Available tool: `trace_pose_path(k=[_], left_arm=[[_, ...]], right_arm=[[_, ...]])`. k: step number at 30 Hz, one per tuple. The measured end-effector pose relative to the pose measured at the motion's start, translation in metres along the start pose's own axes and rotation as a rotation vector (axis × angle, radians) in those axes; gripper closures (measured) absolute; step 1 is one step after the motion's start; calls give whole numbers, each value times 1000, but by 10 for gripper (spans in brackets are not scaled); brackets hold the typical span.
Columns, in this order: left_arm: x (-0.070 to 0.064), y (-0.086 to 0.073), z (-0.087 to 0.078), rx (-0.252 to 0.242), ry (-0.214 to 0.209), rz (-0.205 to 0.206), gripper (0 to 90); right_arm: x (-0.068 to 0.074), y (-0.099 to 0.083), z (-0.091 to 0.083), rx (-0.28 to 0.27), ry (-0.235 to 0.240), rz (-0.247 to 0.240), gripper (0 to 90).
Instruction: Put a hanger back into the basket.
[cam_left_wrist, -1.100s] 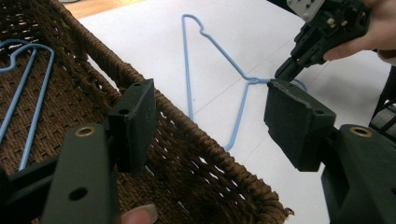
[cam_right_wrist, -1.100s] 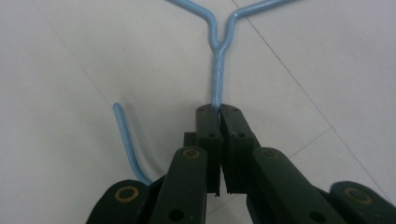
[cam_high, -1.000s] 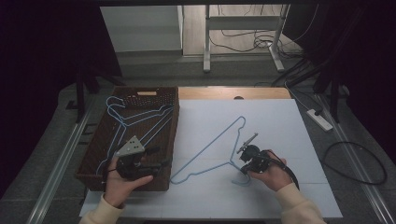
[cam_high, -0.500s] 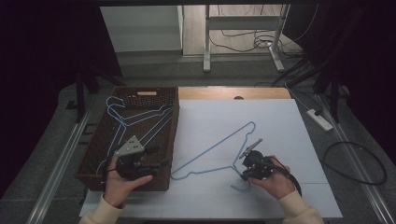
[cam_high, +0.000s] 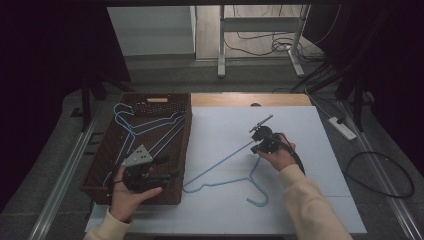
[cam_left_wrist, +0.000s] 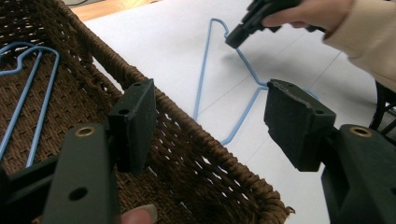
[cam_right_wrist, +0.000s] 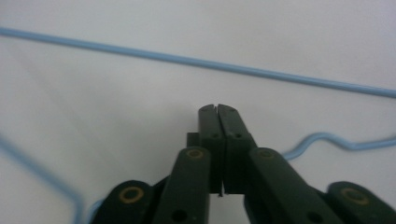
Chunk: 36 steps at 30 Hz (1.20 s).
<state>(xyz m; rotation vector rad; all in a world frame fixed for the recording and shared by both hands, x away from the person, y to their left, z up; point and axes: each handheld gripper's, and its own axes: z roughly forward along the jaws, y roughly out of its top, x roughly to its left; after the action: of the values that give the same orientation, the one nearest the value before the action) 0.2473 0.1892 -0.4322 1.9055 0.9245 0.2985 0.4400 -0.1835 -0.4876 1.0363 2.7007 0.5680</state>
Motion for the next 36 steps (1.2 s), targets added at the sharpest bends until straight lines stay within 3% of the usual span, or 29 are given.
trace_pose_path(k=[1,5,7,16,17,25,26,30,34,36], left_arm=[[0,0,0,-4,1,-1,349],[1,0,-1,-5,0,-2,349],[1,0,-1,-5,0,-1,349],[-2,1,0,-4,-1,3,349],[-2,1,0,-2,-2,3,349],[-3,1,1,0,-3,6,348],[-3,1,1,1,-4,6,349],[-3,1,2,3,-4,7,348],[-4,2,2,2,-4,7,348],[-4,2,2,2,-4,7,348]], right_arm=[[-7,3,7,33,-16,9,900],[-14,2,12,63,-40,24,900],[-17,0,11,60,-30,36,900],[-19,-14,2,124,-97,26,900],[-19,-20,-2,155,-121,17,900],[-17,-57,-21,186,-146,25,900],[-13,-70,-28,197,-140,29,900],[-5,-87,-37,211,-130,32,900],[7,-105,-46,223,-88,21,900],[17,-115,-53,229,-45,19,900]])
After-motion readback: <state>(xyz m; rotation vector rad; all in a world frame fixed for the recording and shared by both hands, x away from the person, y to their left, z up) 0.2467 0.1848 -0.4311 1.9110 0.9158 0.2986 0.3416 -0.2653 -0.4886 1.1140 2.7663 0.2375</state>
